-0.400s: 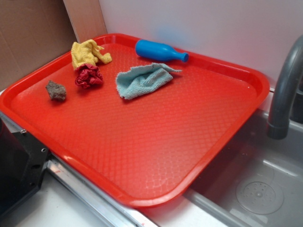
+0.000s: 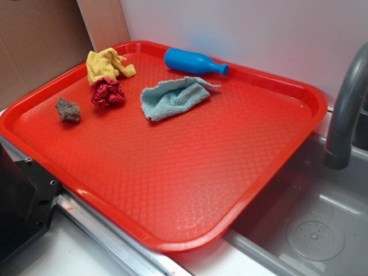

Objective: Grab the yellow cloth.

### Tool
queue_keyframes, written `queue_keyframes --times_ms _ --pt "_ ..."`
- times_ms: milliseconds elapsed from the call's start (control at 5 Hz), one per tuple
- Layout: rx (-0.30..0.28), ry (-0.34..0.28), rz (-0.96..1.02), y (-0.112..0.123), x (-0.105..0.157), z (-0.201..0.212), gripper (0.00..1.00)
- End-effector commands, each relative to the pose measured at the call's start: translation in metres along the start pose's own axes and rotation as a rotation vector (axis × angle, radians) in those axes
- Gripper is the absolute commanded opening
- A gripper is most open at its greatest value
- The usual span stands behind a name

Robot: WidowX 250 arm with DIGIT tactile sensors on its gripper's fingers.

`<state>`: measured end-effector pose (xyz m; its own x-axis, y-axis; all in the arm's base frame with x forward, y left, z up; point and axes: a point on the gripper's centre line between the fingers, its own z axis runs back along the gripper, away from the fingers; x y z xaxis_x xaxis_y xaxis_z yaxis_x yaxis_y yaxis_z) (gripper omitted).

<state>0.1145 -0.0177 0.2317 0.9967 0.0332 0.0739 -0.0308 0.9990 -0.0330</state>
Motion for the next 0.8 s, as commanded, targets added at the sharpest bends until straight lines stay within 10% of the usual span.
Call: queue_keyframes --times_ms 0,600 --pt "-0.056 -0.049 0.382 0.031 0.016 0.002 1.0" --pt "-0.022 -0.262 0.791 0.085 0.059 -0.058 1.0"
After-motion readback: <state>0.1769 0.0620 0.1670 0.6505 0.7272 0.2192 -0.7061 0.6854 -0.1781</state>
